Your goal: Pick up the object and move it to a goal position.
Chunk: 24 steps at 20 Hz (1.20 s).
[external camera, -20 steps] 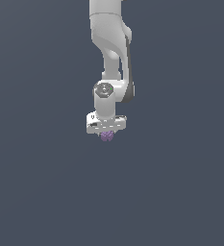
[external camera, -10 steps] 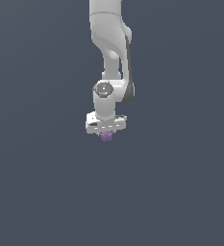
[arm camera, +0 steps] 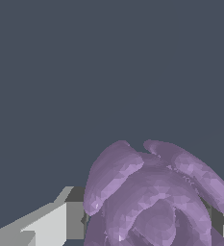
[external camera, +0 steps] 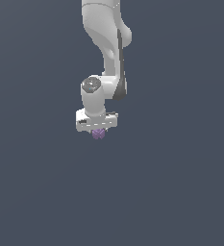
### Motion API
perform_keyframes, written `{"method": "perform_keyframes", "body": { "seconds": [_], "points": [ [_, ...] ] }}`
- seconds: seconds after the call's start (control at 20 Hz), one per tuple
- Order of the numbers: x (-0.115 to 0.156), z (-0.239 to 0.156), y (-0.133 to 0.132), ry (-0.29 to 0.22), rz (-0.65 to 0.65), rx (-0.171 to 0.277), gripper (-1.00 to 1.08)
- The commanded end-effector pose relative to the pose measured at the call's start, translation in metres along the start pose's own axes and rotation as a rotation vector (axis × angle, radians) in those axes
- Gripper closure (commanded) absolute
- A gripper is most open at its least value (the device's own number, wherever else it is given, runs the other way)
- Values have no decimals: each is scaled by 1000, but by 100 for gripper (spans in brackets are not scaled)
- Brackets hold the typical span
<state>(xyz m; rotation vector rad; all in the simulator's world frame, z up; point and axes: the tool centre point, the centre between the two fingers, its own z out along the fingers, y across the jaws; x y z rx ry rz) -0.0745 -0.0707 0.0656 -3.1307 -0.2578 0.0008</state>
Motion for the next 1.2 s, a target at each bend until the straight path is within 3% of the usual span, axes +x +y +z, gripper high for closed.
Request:
{"method": "perform_keyframes", "body": {
  "seconds": [0.0, 0.65, 0.9, 1.15],
  "points": [
    [-2, -12, 21, 1, 1, 0, 108],
    [-13, -79, 144, 1, 0, 0, 108],
    [-14, -91, 168, 1, 0, 0, 108],
    [-14, -95, 175, 1, 0, 0, 108]
  ]
}}
